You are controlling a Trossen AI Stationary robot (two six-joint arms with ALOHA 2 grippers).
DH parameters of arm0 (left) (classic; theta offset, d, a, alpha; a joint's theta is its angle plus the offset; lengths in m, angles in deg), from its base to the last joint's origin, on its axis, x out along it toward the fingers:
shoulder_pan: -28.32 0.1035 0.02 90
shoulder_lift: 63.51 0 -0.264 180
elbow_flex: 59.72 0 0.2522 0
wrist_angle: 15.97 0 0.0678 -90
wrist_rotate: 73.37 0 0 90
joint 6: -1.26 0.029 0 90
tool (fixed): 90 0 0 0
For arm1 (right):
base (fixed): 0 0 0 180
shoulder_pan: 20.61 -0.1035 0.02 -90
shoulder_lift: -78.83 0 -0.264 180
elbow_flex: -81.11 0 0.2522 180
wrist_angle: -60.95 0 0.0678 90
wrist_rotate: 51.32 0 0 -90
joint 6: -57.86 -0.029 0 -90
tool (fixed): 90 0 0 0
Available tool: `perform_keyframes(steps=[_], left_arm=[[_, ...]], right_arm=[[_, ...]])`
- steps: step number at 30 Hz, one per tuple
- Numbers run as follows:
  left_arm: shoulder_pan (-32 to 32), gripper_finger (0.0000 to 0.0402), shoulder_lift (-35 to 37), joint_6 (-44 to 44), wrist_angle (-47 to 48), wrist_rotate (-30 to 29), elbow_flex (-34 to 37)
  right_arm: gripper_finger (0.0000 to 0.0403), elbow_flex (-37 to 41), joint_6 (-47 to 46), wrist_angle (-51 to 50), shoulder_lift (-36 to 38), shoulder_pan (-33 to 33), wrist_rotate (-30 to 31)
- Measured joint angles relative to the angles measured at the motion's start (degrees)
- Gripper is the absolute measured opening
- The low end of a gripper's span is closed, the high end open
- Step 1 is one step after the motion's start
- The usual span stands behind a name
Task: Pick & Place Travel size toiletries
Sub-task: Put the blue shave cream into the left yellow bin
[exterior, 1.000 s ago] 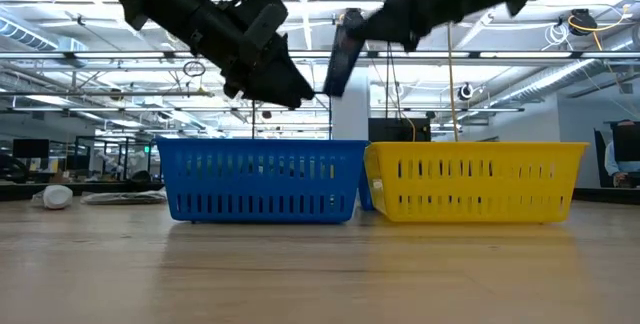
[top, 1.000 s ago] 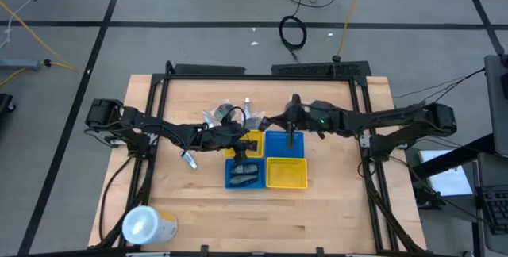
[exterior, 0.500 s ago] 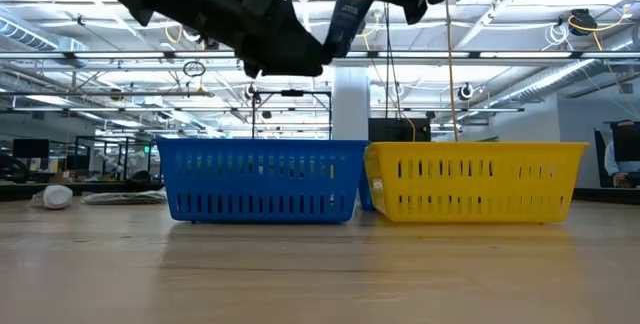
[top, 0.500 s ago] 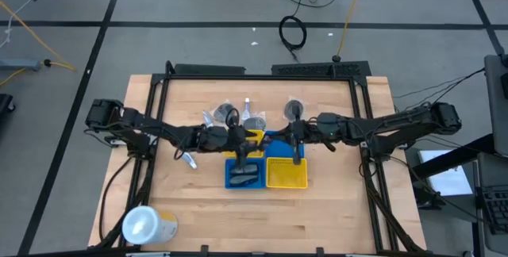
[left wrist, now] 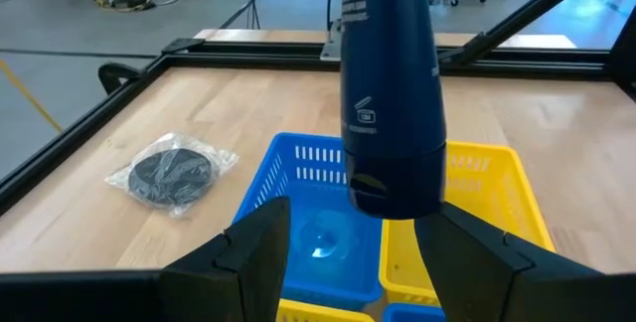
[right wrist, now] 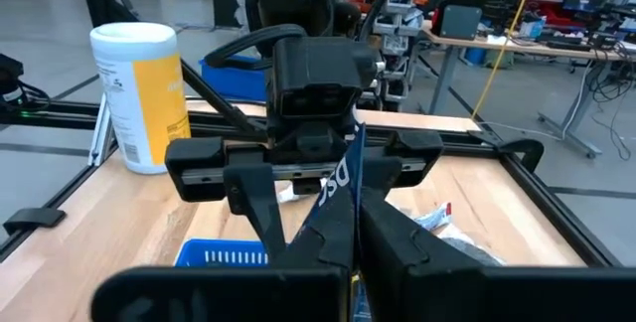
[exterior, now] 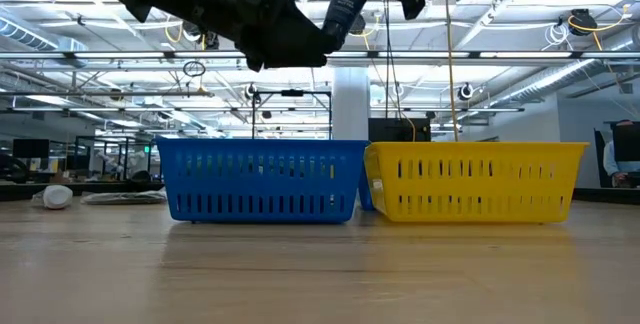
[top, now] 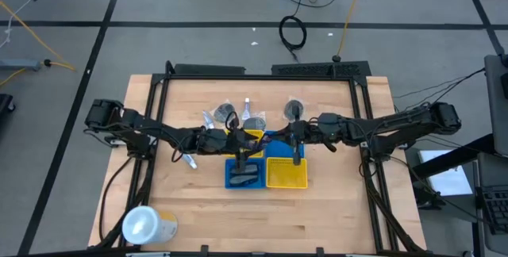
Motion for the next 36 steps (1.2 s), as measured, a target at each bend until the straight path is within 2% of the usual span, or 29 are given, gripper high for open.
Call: perform_keyframes(steps=[15, 29, 32, 36], left_arm=[[0.0, 0.0214, 0.1, -0.2, -3.2, 2.9, 0.0], [0.1, 0.0212, 0.1, -0.5, -5.9, 2.0, -0.1], [0.1, 0.0194, 0.1, -0.6, -6.2, 2.0, -0.1], [0.2, 0.0137, 0.1, -0.5, -6.0, 1.9, -0.1]], right_arm=[[0.0, 0.0, 1.3, 3.4, -0.1, 0.3, 0.0], [0.0, 0.0, 1.6, 2.9, 0.0, 0.0, 0.1], [0.0, 0.0, 1.6, 2.6, 0.0, 0.0, 0.1], [0.0, 0.0, 1.5, 2.6, 0.0, 0.0, 0.1]])
